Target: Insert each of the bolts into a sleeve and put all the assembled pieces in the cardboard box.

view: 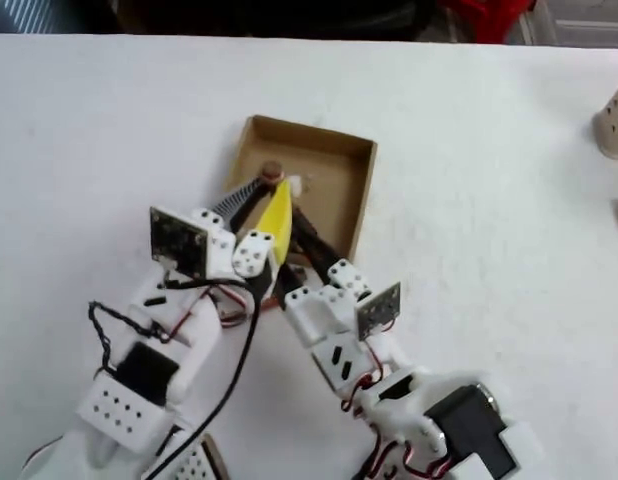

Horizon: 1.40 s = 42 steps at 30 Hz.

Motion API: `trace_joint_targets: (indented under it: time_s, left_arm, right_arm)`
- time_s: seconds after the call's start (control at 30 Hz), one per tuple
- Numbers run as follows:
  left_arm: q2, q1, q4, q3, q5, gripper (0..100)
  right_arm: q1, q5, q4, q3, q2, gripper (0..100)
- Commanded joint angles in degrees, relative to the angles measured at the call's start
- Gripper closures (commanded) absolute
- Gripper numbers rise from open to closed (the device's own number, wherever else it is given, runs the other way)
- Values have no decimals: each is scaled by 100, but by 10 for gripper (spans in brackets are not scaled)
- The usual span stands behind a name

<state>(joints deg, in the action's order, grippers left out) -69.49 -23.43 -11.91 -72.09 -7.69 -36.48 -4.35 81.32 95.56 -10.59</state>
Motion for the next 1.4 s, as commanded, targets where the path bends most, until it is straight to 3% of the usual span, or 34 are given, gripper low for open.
trace_joint_targets:
  time_s: [0.0,0.2,0.4,0.63,0.8,1.03,1.2,1.37]
  left_arm:
    - [541,-48,545,123,53,980]
    - [620,-48,598,123,44,980]
    - [57,-92,-132,123,35,980]
    - [-312,-92,-396,88,18,980]
    - [31,-92,-413,123,18,980]
    - [840,-57,273,211,9,980]
    - [1121,-57,264,264,26,980]
    - [1121,-66,-360,475,35,980]
  right_arm:
    - [4,-26,110,44,-13,984]
    - [4,-26,110,44,-13,984]
    - [4,-26,110,44,-13,984]
    - [4,-26,110,44,-13,984]
    - [4,-26,110,44,-13,984]
    - [4,-26,110,44,-13,984]
    - [4,-26,110,44,-13,984]
    - [4,-26,110,44,-13,984]
